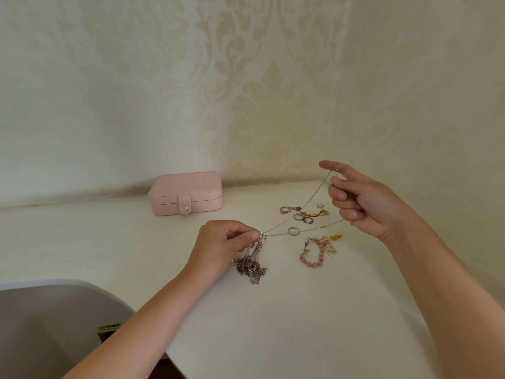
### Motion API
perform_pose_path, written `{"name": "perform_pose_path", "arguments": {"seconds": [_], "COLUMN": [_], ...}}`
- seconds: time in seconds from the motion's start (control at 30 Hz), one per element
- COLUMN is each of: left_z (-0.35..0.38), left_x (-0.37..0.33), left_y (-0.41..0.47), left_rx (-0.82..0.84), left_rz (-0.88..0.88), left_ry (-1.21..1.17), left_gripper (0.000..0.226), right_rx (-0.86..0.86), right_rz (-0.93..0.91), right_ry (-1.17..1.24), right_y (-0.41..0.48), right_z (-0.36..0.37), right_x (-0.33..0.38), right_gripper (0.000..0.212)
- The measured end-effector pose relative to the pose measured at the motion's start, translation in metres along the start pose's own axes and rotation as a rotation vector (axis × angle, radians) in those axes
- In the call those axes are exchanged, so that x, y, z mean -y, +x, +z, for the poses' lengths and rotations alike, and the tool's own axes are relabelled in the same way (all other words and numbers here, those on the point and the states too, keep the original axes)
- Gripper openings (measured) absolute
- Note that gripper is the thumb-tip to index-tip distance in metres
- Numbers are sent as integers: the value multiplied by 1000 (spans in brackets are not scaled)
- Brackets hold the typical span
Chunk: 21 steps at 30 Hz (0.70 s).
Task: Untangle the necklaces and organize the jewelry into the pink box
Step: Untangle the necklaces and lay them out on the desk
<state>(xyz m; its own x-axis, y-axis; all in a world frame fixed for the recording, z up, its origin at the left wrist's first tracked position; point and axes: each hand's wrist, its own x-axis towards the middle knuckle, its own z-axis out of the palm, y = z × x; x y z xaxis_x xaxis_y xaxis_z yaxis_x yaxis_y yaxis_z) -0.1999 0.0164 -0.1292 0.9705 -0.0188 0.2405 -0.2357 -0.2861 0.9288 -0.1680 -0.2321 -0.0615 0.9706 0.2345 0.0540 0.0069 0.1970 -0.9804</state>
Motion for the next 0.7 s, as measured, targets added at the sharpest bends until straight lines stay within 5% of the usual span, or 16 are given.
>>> {"name": "perform_pose_path", "arguments": {"seconds": [0.33, 0.47, 0.7], "left_z": [-8, -14, -15], "left_x": [-12, -18, -22], "left_y": [8, 7, 2], "left_rx": [-52, 3, 121], "left_rz": [-188, -250, -216], "left_ry": [-604, -865, -696], "left_gripper": [30, 18, 28], "right_rx": [22, 14, 126], "right_rz": [80, 82, 81], "right_ry": [-144, -54, -53], "right_y": [1, 1, -2], "right_z": [2, 3, 20], "right_x": [-7, -3, -6], "right_gripper": [36, 38, 43]}}
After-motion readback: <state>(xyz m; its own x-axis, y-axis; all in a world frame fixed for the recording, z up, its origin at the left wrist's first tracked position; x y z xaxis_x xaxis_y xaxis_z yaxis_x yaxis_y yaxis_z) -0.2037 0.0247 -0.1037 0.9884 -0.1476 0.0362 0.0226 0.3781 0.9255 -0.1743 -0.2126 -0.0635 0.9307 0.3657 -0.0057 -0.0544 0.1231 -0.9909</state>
